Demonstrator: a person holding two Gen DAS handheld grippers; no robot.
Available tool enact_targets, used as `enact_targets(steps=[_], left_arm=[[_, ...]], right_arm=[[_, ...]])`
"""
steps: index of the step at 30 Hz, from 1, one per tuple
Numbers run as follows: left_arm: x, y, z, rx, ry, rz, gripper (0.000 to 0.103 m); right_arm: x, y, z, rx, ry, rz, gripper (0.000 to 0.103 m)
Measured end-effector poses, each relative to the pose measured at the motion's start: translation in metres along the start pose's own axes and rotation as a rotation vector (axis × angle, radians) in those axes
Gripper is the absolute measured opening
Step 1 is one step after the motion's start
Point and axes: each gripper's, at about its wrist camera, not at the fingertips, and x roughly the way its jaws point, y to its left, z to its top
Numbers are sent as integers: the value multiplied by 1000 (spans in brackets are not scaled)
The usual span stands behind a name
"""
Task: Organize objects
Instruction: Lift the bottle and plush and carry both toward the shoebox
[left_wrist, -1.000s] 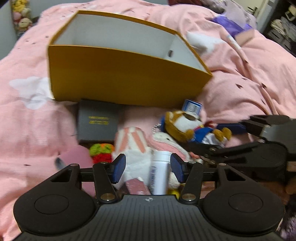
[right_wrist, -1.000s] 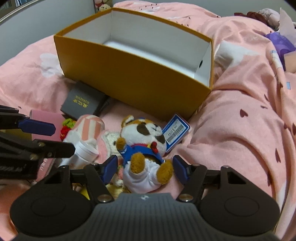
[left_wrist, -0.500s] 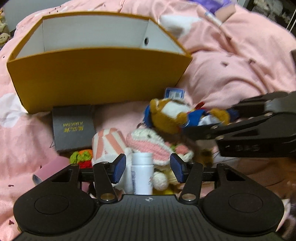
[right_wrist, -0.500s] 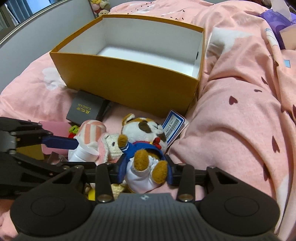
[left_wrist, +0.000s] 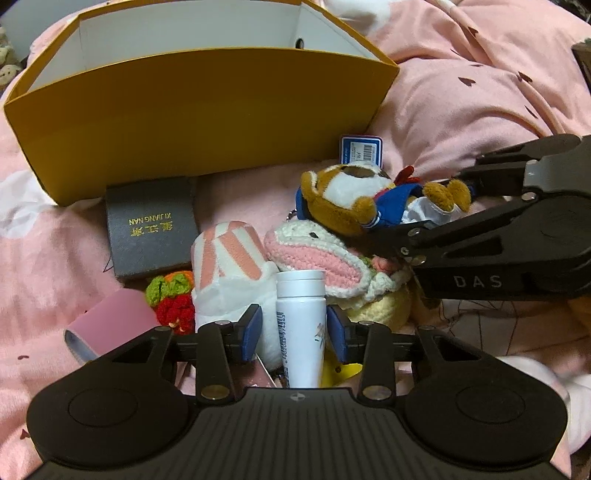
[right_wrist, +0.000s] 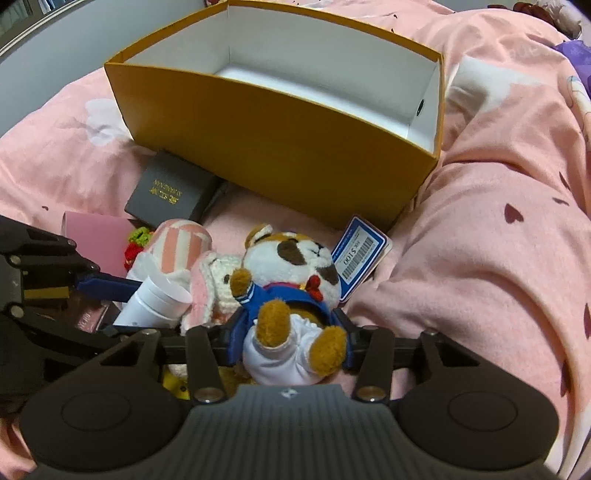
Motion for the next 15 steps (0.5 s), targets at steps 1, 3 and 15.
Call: enact_targets(steps=[1, 3, 15], left_arm=[[0, 3, 0, -8, -6, -5, 41], [-1, 6, 0, -28, -14, -38, 32], [-53, 29, 5, -129, -197, -26, 32]], right_arm=[[-2, 0, 0, 1, -5, 0, 46], [-6, 1, -1, 4, -18, -5, 46], [-54, 13, 10, -54, -185, -34, 45]])
